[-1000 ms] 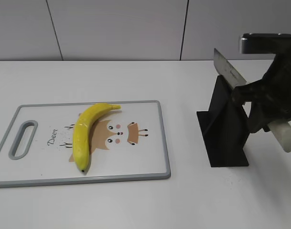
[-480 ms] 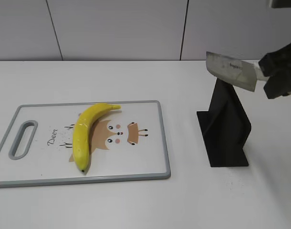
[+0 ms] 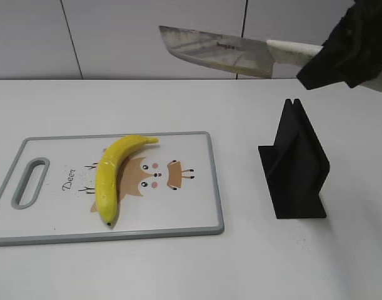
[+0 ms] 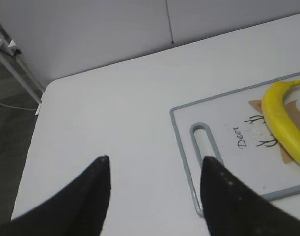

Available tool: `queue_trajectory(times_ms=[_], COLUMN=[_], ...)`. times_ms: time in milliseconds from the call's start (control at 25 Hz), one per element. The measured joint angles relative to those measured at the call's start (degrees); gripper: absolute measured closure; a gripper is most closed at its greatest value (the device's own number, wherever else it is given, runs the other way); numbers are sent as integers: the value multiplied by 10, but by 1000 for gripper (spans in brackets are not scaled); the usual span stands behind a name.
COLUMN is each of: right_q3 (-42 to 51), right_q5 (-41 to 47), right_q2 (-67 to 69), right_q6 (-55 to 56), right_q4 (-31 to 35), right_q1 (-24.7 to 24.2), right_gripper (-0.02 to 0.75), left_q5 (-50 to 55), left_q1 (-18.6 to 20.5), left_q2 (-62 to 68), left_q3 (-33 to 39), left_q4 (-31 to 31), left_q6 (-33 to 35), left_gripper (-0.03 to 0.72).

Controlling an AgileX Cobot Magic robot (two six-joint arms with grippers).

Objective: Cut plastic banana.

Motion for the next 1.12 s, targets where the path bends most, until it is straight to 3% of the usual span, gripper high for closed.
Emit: queue_trajectory(times_ms=[200, 400, 560, 640, 920, 1120], right_q3=[-40, -85, -122, -144, -234, -276], right_q5=[5, 38, 76, 87, 101, 118], right_q2=[59, 122, 175, 199, 290, 337], right_q6=[-80, -196, -270, -296, -344, -375], right_q4=[32, 95, 115, 126, 145, 198], right_q1=[0, 0, 0, 1, 36, 39], right_gripper=[554, 554, 554, 554, 554, 554], left_q5=[-23, -13, 10, 20, 26, -11], left_q1=[-16, -32, -71, -94, -148, -155], left_q2=[133, 262, 353, 398, 562, 626], left_q3=[-74, -147, -200, -223, -279, -285], left_q4=[-61, -150, -173, -176, -178, -171], left_q6=[108, 300, 448, 490, 556, 570], left_gripper=[134, 135, 136, 136, 141, 145])
